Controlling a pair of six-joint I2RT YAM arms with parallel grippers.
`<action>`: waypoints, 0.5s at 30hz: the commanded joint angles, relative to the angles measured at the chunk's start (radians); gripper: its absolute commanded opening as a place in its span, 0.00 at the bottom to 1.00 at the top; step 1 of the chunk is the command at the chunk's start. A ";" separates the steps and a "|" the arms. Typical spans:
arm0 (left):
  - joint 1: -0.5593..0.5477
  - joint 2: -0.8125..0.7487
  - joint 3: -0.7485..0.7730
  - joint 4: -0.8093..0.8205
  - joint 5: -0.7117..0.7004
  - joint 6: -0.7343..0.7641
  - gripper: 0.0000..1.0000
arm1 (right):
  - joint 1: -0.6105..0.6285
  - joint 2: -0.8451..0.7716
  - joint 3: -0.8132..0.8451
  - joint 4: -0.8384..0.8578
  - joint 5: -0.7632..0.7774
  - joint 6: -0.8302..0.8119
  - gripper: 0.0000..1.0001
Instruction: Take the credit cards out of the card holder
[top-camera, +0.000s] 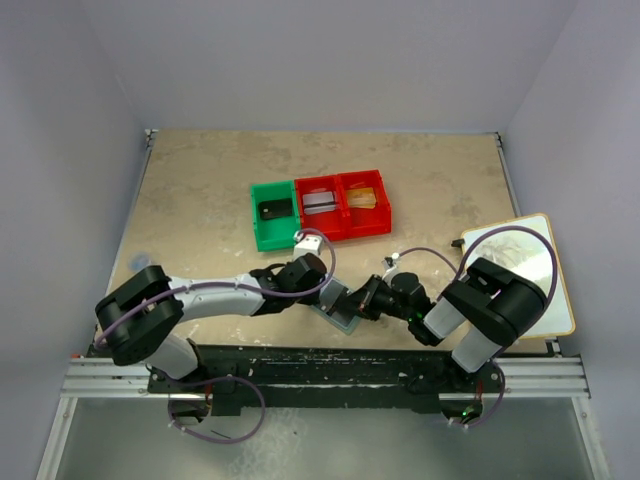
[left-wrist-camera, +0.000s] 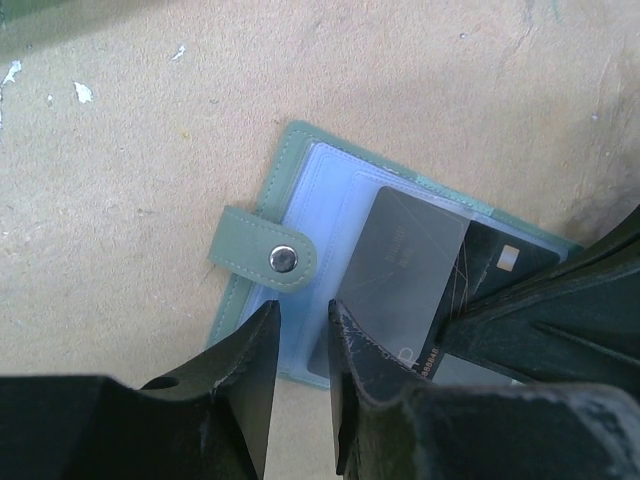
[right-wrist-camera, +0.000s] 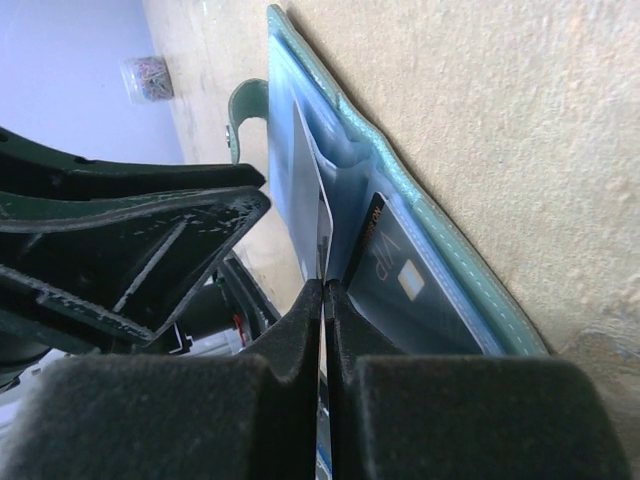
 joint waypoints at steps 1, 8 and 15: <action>0.002 -0.067 -0.004 0.036 -0.011 -0.007 0.23 | 0.005 -0.014 -0.003 -0.020 0.003 -0.005 0.02; 0.001 -0.110 -0.049 0.198 0.153 -0.024 0.27 | 0.005 -0.006 -0.001 -0.020 0.013 0.000 0.03; 0.001 -0.021 -0.068 0.216 0.139 -0.067 0.26 | 0.006 -0.008 0.008 -0.025 0.010 -0.002 0.03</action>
